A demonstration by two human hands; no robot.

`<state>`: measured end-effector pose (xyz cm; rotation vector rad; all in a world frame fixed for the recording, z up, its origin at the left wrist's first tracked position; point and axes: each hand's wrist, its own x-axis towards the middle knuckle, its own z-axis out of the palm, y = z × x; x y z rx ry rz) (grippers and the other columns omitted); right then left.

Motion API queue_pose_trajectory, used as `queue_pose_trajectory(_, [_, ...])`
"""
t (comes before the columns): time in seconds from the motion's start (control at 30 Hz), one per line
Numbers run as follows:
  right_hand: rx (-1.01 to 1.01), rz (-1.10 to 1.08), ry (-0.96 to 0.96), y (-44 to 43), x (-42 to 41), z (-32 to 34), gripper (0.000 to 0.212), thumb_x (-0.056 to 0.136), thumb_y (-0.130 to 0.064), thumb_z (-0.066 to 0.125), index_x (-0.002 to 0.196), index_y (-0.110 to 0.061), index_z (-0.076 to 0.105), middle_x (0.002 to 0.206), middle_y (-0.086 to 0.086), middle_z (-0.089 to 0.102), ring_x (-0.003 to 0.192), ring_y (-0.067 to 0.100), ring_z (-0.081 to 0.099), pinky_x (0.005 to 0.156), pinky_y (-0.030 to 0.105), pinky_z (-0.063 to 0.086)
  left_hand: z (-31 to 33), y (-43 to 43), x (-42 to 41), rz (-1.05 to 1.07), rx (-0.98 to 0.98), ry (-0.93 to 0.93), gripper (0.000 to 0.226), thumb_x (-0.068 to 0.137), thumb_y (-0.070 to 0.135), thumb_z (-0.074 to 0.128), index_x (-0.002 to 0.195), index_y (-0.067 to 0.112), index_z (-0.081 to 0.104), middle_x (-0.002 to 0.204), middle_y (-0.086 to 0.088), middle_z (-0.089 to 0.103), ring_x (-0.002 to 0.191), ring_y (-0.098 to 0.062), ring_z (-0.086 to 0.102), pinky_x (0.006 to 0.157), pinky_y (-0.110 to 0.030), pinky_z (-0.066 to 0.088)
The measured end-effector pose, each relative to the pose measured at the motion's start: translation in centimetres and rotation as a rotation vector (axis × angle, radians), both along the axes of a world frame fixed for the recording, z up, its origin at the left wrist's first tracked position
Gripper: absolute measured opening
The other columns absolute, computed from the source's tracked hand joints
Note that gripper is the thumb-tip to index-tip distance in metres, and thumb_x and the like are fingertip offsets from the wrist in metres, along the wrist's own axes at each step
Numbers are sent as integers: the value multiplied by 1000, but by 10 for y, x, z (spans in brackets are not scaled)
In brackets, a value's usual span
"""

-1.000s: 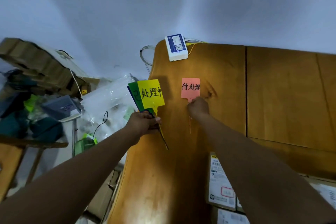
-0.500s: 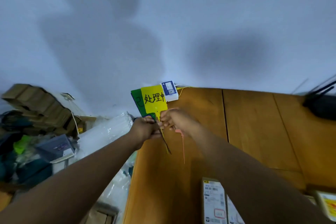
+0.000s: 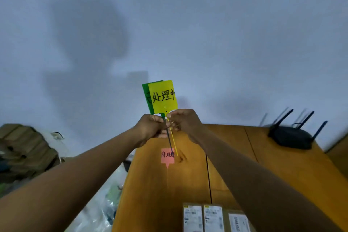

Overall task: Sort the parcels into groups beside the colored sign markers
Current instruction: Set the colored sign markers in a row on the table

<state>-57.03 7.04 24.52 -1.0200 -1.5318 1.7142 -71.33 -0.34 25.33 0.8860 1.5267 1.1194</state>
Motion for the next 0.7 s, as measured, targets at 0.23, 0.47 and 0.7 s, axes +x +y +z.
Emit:
queue_pose_trajectory(0.23, [36,-108,51,36,115,9,7,88,-3,71,81,-4,71,67,10,62,50,14,55,47,24,46,20,24,104,46,27,31,14,94,5,65,97,-7,70,91,-23,72,70,-20,73,64,-28,62])
queue_pose_trajectory(0.47, [-210,-292,-85,92,222,-101,19,88,2,70,72,-9,66,61,12,60,41,13,54,40,20,47,-76,56,175,211,-124,-49,5,95,4,64,94,-1,61,91,-24,70,73,-25,71,68,-36,61])
queue_pose_trajectory(0.7, [-493,-368,-280,101,217,-255,17,83,8,72,73,-4,66,64,13,67,46,21,57,50,31,53,-203,48,186,287,-342,-82,7,95,1,62,99,-4,63,83,-19,72,72,-26,71,71,-40,61])
